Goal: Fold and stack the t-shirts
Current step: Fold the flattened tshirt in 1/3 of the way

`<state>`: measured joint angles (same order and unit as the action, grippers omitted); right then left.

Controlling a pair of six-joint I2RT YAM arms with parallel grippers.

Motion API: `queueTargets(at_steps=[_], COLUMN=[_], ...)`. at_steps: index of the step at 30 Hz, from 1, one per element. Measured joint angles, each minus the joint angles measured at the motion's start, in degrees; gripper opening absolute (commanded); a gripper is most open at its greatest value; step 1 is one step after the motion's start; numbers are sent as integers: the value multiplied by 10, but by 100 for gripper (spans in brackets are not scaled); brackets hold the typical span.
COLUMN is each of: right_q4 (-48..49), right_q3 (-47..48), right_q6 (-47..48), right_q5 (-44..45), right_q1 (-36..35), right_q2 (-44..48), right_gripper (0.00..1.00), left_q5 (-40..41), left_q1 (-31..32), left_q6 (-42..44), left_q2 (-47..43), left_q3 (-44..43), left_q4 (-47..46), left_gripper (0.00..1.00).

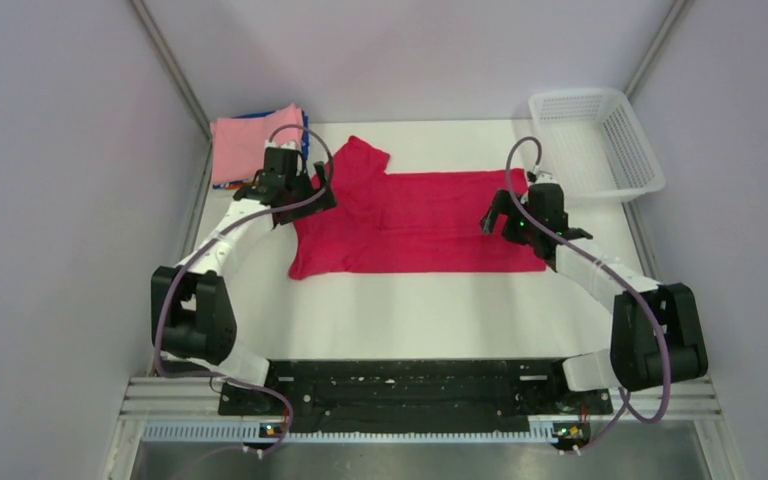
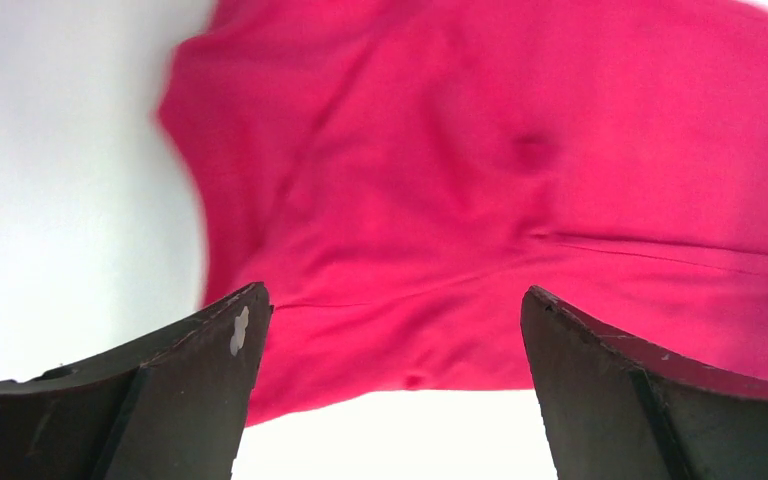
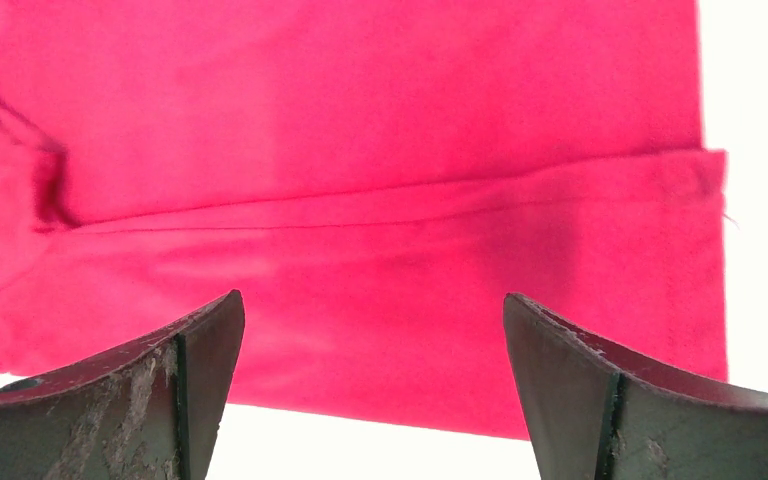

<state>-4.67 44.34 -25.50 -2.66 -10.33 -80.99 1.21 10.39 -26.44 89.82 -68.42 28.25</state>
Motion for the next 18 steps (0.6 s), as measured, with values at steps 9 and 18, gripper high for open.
queueTargets(at_steps=[9,18], right_q4=[60,54], right_q3=[-7,-12], right_q6=[15,4], right_q5=[-22,-3], right_q1=[-52,-84], right_q2=[-33,-83], right_gripper=[99,99], left_q5=[-135,-139], left_q1=[31,30], left_q6=[-45,-63], left_q2=[80,99], left_q3=[5,83], left_q4=[-78,-108], left_gripper=[99,99])
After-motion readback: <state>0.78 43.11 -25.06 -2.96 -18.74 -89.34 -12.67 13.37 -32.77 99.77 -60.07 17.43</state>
